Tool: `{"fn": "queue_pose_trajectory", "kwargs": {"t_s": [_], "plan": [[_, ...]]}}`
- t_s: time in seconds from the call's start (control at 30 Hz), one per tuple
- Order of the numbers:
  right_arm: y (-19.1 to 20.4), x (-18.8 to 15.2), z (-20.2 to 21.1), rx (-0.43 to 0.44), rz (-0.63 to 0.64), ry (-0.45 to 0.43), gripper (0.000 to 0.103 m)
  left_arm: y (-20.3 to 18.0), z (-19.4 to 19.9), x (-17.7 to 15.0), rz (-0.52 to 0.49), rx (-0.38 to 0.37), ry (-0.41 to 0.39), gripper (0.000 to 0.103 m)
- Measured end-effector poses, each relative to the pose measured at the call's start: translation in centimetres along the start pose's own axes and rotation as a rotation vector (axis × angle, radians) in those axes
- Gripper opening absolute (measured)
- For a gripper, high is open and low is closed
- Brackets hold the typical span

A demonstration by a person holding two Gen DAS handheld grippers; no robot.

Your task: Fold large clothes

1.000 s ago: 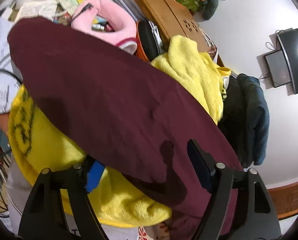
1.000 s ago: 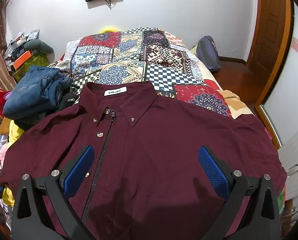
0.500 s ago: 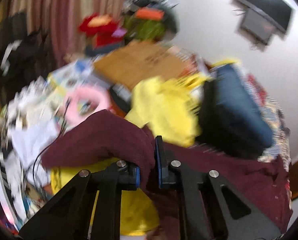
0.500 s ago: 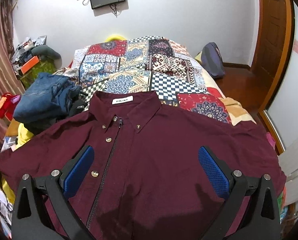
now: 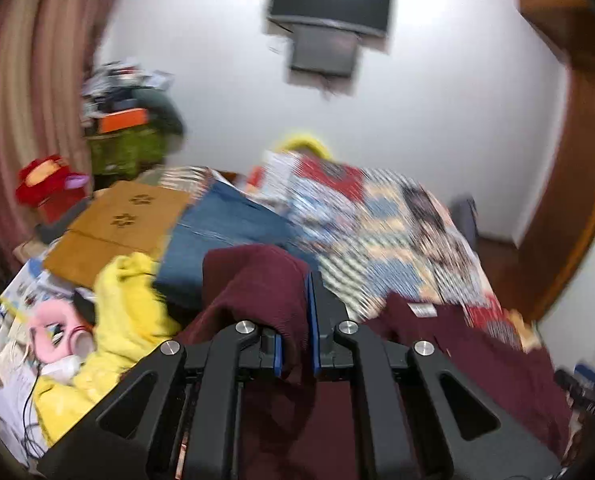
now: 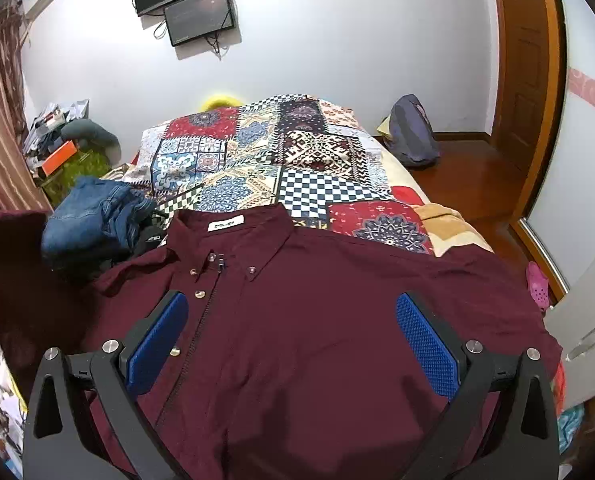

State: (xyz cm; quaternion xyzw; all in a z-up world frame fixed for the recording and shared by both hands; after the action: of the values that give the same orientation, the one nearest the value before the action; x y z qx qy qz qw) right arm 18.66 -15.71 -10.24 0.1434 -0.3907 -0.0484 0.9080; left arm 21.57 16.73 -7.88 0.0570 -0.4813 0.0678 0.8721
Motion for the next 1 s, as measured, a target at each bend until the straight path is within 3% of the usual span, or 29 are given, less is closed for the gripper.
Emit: {"fn": "queue_pose_trajectory", "kwargs": {"t_s": [0.23, 0.37, 0.43, 0.5, 0.57, 0.73, 0.87, 1.0], "plan": [[-1.4, -0.4, 0.5, -0.029, 0.028, 0.000, 0.103, -11.0, -5.8, -4.6, -0.187, -0.179, 0.196, 0.009], [-1.9, -0.9, 0.4, -0.045, 0.051, 0.014, 0.103, -14.7, -8.0, -7.4, -0.231, -0.257, 0.312, 0.009], [-2.1, -1.2, 0.3, -0.052, 0.064, 0.022, 0.103, -16.2, -8.6, -8.6, -0.256, -0.285, 0.356, 0.015], [-2.2, -1.5, 0.2, -0.056, 0.077, 0.031, 0.103, -17.1, -9.1, -9.5, -0.263, -0.342, 0.401, 0.036], [-2.2, -1.7, 0.2, -0.058, 0.093, 0.039, 0.103, -17.7, -9.1, -9.8, -0.264, -0.385, 0.430, 0.045], [-1.1, -1.4, 0.5, -0.042, 0.133, 0.039, 0.103, -16.3, -7.1, -7.8, -0.245, -0.391, 0.423, 0.050], [1.1, -0.7, 0.9, -0.010, 0.177, 0.017, 0.103, -12.8, -4.8, -5.2, -0.147, -0.427, 0.371, 0.056], [5.0, -0.2, 1.3, 0.060, 0.243, -0.006, 0.103, -8.4, -2.0, -2.7, -0.102, -0.384, 0.291, 0.067]]}}
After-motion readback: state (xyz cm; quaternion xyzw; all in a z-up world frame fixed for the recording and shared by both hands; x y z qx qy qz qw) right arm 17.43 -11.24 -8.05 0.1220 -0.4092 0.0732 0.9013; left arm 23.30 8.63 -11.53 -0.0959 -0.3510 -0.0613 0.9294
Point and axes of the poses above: each gripper's, at about its wrist camera, not at the fingertips, and z roughly against the way its jaws point, y to its left, x to its top, the point moved 3 cm from there along -z, roughly the way its jaws point, and after that the axes turned 10 degrees about -z, right-handed, at the moved point
